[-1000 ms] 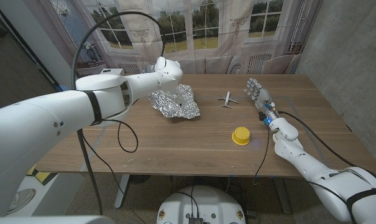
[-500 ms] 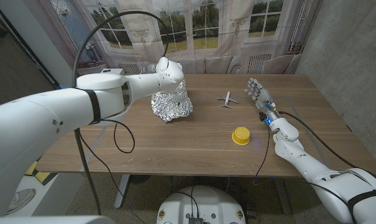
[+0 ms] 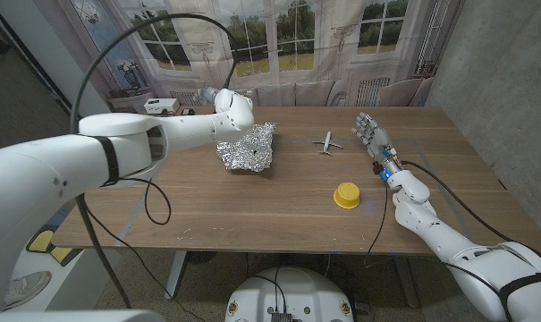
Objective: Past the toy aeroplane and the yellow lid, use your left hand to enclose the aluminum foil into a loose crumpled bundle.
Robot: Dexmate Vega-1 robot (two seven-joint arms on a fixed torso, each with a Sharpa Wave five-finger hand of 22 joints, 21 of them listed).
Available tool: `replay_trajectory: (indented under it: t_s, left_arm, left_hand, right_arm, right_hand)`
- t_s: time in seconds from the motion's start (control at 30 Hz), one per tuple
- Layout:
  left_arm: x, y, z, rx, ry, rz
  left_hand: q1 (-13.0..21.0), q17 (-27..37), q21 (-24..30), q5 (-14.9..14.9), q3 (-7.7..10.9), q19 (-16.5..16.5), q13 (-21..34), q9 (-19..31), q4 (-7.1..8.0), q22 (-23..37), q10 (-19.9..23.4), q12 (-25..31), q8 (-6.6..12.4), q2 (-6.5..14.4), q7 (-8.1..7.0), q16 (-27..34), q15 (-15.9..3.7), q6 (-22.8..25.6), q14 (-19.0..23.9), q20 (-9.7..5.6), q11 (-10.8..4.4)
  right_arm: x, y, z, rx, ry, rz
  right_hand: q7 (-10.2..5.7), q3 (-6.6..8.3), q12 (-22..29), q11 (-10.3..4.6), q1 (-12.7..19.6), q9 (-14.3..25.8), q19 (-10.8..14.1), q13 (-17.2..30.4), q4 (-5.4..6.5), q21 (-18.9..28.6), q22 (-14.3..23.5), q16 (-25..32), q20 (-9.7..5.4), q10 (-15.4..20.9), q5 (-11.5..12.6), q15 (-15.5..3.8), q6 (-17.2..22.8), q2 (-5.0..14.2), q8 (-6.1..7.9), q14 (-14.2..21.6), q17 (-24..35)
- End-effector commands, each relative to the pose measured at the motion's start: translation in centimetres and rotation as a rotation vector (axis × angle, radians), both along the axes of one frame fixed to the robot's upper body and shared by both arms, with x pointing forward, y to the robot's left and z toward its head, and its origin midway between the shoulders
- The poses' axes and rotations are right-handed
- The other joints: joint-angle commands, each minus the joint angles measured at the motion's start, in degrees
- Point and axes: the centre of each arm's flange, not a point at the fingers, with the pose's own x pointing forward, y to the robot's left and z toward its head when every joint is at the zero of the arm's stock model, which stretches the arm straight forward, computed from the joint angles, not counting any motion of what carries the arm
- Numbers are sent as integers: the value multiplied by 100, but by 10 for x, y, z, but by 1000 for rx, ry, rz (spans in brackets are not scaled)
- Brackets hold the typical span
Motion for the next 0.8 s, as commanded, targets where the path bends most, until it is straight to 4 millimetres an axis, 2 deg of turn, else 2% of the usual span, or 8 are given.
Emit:
replay_trajectory:
  t_s: [0.03, 0.1, 0.17, 0.27, 0.37, 0.6, 0.73, 0.8]
  left_arm:
    - [-67, -50, 0, -2, -178, -338]
    - [-73, -49, -1, -46, -166, -384]
    - [-77, -47, -2, -79, -146, -418]
    - [-84, -44, -9, -149, -122, -482]
    - [-87, -41, -17, -222, -84, -541]
    - [-96, -38, -36, -283, -46, -605]
    - [-97, -38, -44, -304, -10, -605]
    - [-97, -37, -48, -317, 4, -603]
  left_hand:
    - [-334, -15, 34, 4, -177, 50, -19, -151, 113, -35, -89, -19, -241, -80, -10, -44, -38, -291, 27, 127, 66]
    - [-378, -68, 23, 16, -219, 58, -55, -207, 106, -57, -211, -99, -299, -138, -26, -126, -12, -312, -119, 152, 107]
    - [-482, -185, -8, 45, -319, 84, -141, -309, 109, -110, -315, -234, -405, -262, 43, -219, 60, -368, -287, 178, 107]
    - [-650, -304, -70, 68, -418, 78, -248, -414, 170, -166, -488, -409, -505, -316, 118, -300, 122, -404, -473, 259, 232]
    - [-903, -366, -142, 68, -481, 26, -339, -490, 320, -193, -518, -508, -619, -219, 158, -296, 178, -532, -524, 429, 302]
    - [-1076, -431, -161, 60, -517, 117, -435, -572, 412, -211, -510, -595, -667, -140, 74, -283, 262, -497, -519, 486, 324]
    - [-1022, -555, -64, 68, -502, 627, -599, -698, 334, -242, -382, -685, -737, -124, -16, -265, 213, -422, -370, 477, 284]
    - [-956, -612, -6, 78, -512, 1045, -744, -769, 241, -263, -292, -770, -809, -178, -28, -251, 214, -435, -191, 480, 238]
  right_arm:
    - [0, 5, 2, -5, -7, 8]
    - [0, 6, 3, -6, -10, 10]
    - [-1, 7, 4, -9, -12, 9]
    - [-3, 8, 4, -13, -16, 12]
    - [-5, 9, 3, -15, -17, 13]
    - [-13, 9, -1, -13, -21, 13]
    - [-17, 10, -3, -14, -23, 16]
    - [-19, 10, -4, -14, -23, 16]
  right_hand:
    - [-31, 21, -6, -11, -14, 23, 22, 12, -27, 17, 12, -14, 37, 35, 32, 8, 46, -13, 34, 68, 12]
    - [-32, 21, -6, -11, -13, 23, 23, 12, -28, 17, 12, -15, 36, 36, 32, 11, 47, -13, 35, 67, 11]
    - [-36, 21, -6, -8, -14, 23, 22, 12, -28, 17, 12, -17, 36, 37, 32, 16, 51, -12, 36, 63, 12]
    - [-37, 21, -8, -16, -14, 23, 23, 12, -29, 17, 12, -17, 37, 32, 32, 10, 51, -12, 35, 63, 11]
    - [-41, 20, -6, -15, -17, 23, 20, 12, -28, 16, 12, -17, 37, 38, 32, 10, 54, -10, 36, 63, 12]
    - [-45, 20, -8, -12, -18, 22, 21, 12, -28, 16, 12, -17, 39, 32, 32, 10, 57, -9, 36, 64, 12]
    - [-59, 22, -6, 1, -16, 23, 22, 12, -32, 17, 12, -19, 39, 39, 33, 14, 67, -8, 39, 63, 10]
    - [-62, 22, -4, -10, -17, 23, 25, 12, -32, 18, 12, -20, 36, 43, 33, 13, 67, -9, 39, 62, 10]
